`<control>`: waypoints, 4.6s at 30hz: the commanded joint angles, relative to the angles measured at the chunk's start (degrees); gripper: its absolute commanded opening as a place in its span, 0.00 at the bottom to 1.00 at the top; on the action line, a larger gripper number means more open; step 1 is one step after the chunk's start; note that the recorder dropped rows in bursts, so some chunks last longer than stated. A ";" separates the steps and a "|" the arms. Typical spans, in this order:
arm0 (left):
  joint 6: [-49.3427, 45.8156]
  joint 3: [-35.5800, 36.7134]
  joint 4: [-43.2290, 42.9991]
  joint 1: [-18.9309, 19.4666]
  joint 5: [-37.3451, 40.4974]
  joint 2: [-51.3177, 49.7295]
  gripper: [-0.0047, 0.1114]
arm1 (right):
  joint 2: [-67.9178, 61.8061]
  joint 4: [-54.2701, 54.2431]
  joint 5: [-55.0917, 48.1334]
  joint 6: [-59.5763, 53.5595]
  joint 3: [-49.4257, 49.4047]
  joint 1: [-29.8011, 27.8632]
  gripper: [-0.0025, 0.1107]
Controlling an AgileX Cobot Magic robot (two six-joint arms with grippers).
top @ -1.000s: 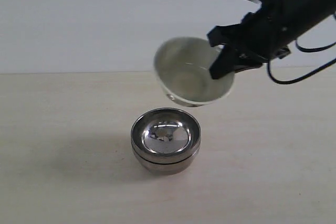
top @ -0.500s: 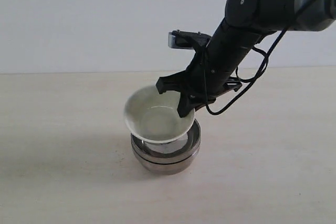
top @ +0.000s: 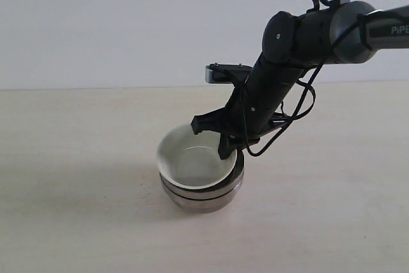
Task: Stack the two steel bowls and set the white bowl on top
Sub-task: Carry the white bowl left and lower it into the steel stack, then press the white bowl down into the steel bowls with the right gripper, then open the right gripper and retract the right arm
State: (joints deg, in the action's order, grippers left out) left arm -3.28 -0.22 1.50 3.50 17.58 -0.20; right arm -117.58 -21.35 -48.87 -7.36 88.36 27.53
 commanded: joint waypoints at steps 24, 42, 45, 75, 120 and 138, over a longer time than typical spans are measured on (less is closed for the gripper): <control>-0.22 0.22 0.62 0.19 0.01 0.20 0.07 | 0.28 2.65 1.33 -0.08 0.27 -0.01 0.16; -0.22 0.22 0.62 0.19 0.01 0.20 0.07 | 3.27 2.69 0.98 -0.21 1.90 -0.01 0.40; -0.22 0.22 0.62 0.19 0.01 0.20 0.07 | 3.86 2.89 0.61 -0.21 1.90 -0.01 0.40; -0.22 0.22 0.62 0.19 0.01 0.20 0.07 | 4.84 13.41 5.25 0.45 -4.68 0.46 0.02; -0.22 0.22 0.62 0.19 0.01 0.20 0.07 | 83.58 12.77 60.83 5.52 -66.01 0.46 0.02; -0.22 0.22 0.62 0.19 0.01 0.20 0.07 | 111.80 8.07 29.53 18.97 -70.09 0.46 0.02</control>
State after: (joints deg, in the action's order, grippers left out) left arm -3.28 -0.22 1.50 3.50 17.58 -0.20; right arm -6.19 -11.70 -13.90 6.70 18.69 27.96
